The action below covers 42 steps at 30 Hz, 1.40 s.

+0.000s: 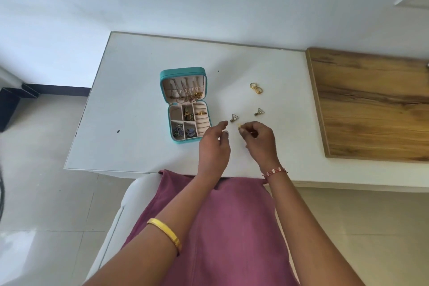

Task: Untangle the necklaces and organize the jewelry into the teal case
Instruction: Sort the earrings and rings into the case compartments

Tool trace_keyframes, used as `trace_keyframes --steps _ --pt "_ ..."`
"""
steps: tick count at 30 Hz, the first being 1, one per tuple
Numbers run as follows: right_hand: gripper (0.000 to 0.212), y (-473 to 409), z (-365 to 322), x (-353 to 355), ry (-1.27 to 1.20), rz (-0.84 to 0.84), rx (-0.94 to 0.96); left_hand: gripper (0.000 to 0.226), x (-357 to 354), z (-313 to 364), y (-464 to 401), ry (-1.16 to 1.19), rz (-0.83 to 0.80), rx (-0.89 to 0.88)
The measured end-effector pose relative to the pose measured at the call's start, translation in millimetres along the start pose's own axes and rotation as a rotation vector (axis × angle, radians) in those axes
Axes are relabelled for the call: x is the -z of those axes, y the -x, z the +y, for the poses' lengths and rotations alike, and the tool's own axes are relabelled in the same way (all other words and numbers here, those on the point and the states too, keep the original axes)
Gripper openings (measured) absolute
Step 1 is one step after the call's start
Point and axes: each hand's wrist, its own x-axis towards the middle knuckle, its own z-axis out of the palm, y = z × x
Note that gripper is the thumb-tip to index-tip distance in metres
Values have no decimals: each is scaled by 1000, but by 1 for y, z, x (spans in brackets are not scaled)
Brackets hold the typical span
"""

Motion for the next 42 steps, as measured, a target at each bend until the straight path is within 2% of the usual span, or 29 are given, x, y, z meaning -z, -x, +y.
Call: trace_keyframes --steps 4,9,11,13,15,17,21,26,31,34,38,42 --pt "8 0 -24 -1 -169 -151 9 31 2 13 -17 173 -54 82" --pt "6 -14 -26 2 -187 -158 68 24 4 22 -33 349 -6 178" --pt "8 -28 -25 5 -252 -66 45 21 2 25 -41 388 31 198" --pt "12 -49 -22 8 -266 112 19 17 0 29 -49 436 59 225" --pt "12 -74 -16 10 -125 258 42 16 -4 31 -57 486 56 242" --pt "14 -97 -12 11 86 304 78 16 -6 32 -62 499 47 255" --pt "26 -122 -4 4 436 217 161 16 -5 26 -69 492 65 273" --pt "30 -128 2 -4 601 183 194 17 -3 20 -68 487 66 283" --pt "30 -127 3 -4 631 166 224 17 0 20 -66 508 66 285" --pt "25 -114 -3 -3 553 182 257 17 4 22 -61 510 75 279" --pt "15 -63 -14 -13 358 183 358 17 11 17 -45 510 83 279" --pt "12 -12 -4 -30 388 81 376 16 20 3 -22 449 99 293"
